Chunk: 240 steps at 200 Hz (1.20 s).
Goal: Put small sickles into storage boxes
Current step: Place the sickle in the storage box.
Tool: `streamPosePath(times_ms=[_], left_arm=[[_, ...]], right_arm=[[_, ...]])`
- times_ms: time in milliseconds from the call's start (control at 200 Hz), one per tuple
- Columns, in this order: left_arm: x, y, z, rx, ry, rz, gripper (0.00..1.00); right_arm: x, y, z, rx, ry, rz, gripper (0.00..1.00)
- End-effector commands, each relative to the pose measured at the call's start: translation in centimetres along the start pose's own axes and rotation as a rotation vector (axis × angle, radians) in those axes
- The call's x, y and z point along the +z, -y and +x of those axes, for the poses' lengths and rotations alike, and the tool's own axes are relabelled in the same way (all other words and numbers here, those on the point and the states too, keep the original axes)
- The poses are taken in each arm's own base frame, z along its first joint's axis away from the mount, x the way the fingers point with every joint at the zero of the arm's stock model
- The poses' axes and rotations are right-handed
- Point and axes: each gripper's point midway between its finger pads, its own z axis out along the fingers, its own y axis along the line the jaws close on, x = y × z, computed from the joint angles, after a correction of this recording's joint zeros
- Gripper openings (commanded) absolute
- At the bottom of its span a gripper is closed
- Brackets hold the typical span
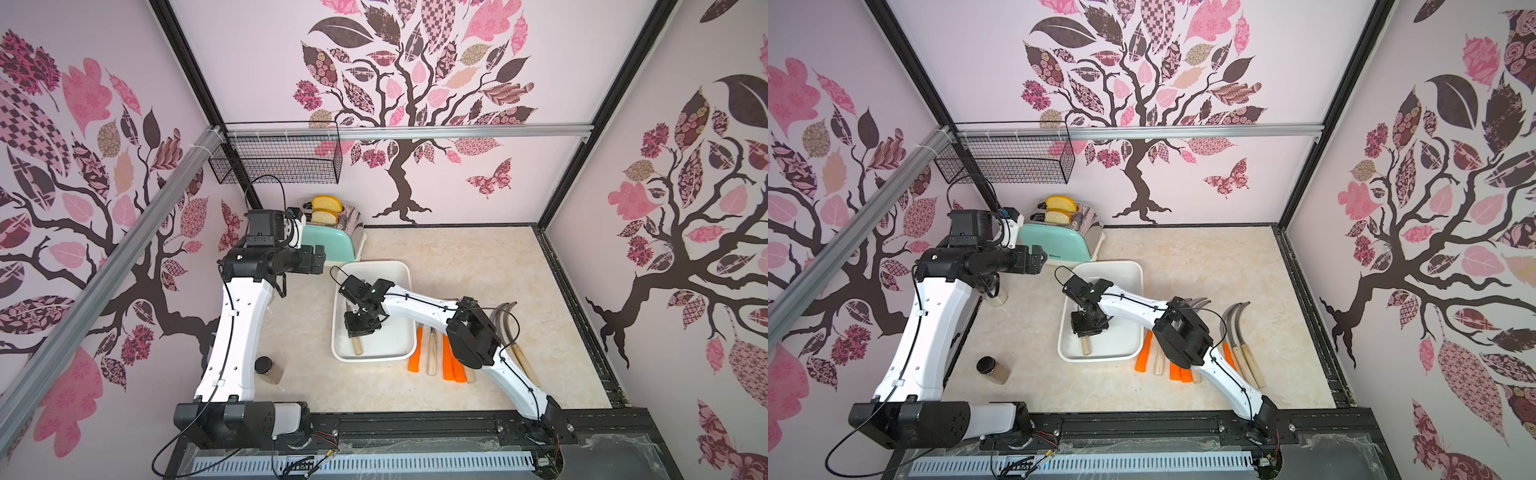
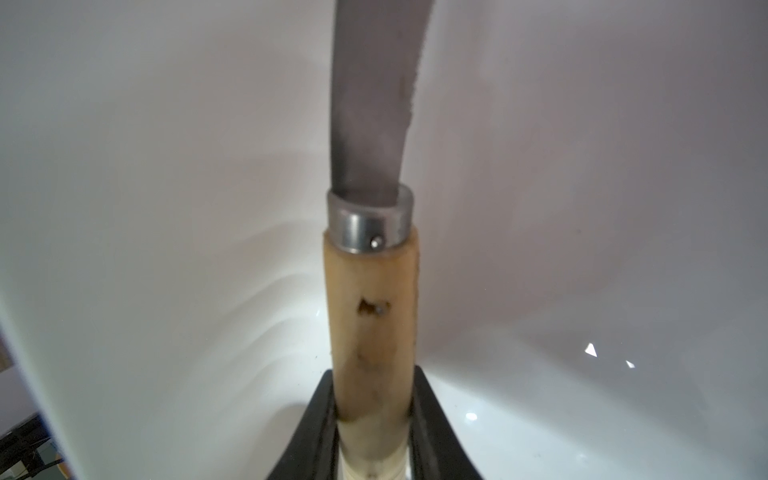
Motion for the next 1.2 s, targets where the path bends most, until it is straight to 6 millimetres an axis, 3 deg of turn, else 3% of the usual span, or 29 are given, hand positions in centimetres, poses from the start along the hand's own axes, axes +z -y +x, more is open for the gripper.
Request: streamPosePath(times_ms=[0, 20, 45, 235, 430, 1195], left_arm=[[-0.4, 0.0, -0.1, -0.006, 0.011, 0.006, 0.98], [-0.5, 0.1, -0.2, -0.005, 0.014, 0.006, 0.98], [-0.4, 0.1, -0.1, -0.006, 0.011, 0.007, 0.98], [-0.4, 0.1, -0.2, -0.005, 0.012, 0.007, 0.98], [-0.4, 0.0, -0.3, -0.005, 0.016, 0.004, 0.98], [-0.6, 0.0, -0.4, -0.012, 0.018, 0.005, 0.98]], right_arm=[[-0.3, 0.0, 0.2, 0.002, -0.006, 0.025, 0.06], [-0.4, -0.1, 0.2, 0.001, -0.007, 0.023, 0.06], [1.1, 0.7, 0.6, 0.007, -0.030, 0.043, 0.06], [1.7, 1.4, 0.9, 0.011, -0.045, 0.066, 0.11], [1.0, 0.7, 0.1, 0.002, -0.024, 0.054, 0.16], [1.2, 0.5, 0.4, -0.020, -0.033, 0.061, 0.38]])
